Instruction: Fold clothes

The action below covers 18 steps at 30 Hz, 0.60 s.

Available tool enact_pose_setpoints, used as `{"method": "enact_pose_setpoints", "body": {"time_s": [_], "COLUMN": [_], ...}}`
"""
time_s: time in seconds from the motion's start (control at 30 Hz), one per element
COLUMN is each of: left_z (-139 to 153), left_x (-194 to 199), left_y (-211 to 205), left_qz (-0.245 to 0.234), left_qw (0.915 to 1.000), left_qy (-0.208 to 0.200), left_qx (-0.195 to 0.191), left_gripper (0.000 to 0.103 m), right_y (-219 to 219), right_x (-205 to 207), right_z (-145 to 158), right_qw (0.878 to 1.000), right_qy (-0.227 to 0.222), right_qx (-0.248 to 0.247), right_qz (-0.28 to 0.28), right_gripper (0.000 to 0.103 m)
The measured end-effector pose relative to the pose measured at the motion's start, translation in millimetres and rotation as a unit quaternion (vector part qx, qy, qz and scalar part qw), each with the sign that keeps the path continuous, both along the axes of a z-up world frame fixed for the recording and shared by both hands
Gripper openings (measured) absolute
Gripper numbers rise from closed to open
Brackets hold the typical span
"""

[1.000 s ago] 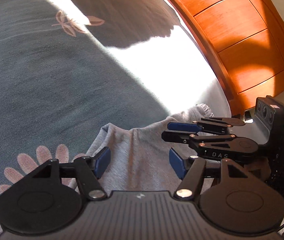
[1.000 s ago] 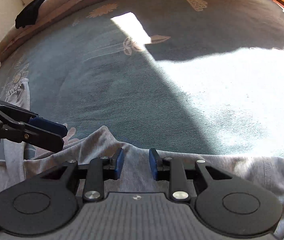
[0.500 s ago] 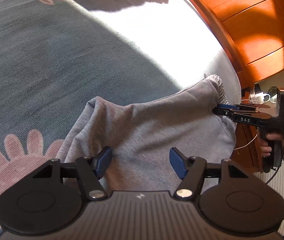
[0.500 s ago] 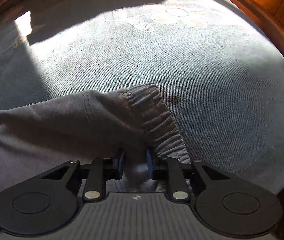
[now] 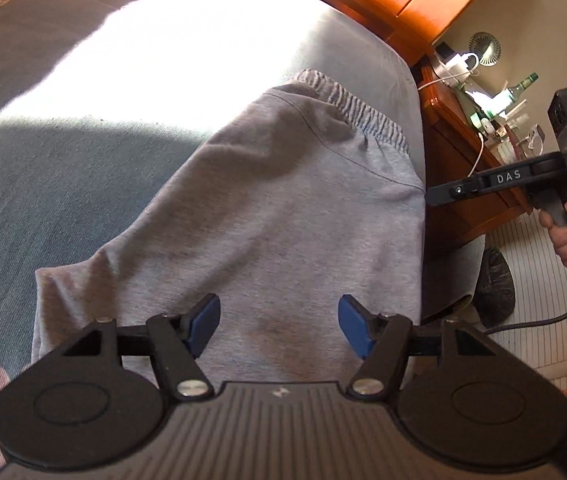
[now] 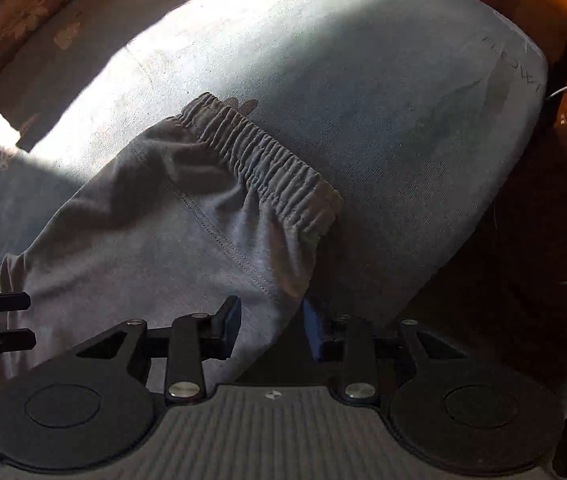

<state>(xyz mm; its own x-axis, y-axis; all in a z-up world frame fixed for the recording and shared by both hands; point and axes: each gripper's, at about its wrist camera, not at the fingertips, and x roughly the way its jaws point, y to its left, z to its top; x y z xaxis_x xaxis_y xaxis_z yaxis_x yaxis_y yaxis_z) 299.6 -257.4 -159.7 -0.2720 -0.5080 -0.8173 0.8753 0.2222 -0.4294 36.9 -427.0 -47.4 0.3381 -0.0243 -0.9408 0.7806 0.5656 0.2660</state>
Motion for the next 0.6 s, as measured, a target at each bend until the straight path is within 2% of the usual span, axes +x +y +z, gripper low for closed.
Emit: {"method": "enact_pose_setpoints", "body": {"time_s": [0.07,0.13,0.23,0.3,0.33,0.37,0.43,0.47,0.57,0.6], "left_z": [0,1,-3,-16,-22,-24,-21,-19,-7,-4], "left_x": [-16,-28,-42,-47,-50,-51,-51,-51,-47,-44], "left_y": [-1,-1,1,7,11,18,25,27,35,39], "left_qz": [-0.036,-0.062,-0.087,-0.082,-0.079,-0.076,-0.067,-0.061,-0.029,-0.016], "left_qw": [0.9993,0.9981,0.996,0.9952,0.9947,0.9955,0.9961,0.9963,0.9978,0.9985], "left_qy": [-0.004,0.0,0.013,0.028,0.034,0.034,0.035,0.035,0.026,0.016], "left_qx": [0.005,0.008,0.017,0.045,0.055,0.045,0.045,0.05,0.053,0.05], "left_gripper": [0.065,0.065,0.068,0.07,0.069,0.071,0.073,0.073,0.073,0.073], "right_y": [4,12,27,30,32,35,41,44,57,61], "right_x": [-11,-13,-7,-7,-6,-6,1,5,29,37], "right_z": [-12,-23,-36,-38,-34,-30,-17,-10,15,22], "right_qw": [0.998,0.996,0.997,0.997,0.998,0.998,1.0,1.0,0.995,0.992], "right_qy": [-0.02,-0.026,0.003,0.006,0.005,0.005,0.007,0.008,-0.01,-0.019], "right_qx": [0.05,0.067,0.051,0.051,0.044,0.037,0.008,-0.01,-0.058,-0.07], "right_qz": [-0.043,-0.06,-0.055,-0.055,-0.049,-0.041,-0.009,0.009,0.083,0.107], "right_gripper": [0.039,0.039,0.039,0.039,0.039,0.04,0.048,0.049,0.05,0.055]}}
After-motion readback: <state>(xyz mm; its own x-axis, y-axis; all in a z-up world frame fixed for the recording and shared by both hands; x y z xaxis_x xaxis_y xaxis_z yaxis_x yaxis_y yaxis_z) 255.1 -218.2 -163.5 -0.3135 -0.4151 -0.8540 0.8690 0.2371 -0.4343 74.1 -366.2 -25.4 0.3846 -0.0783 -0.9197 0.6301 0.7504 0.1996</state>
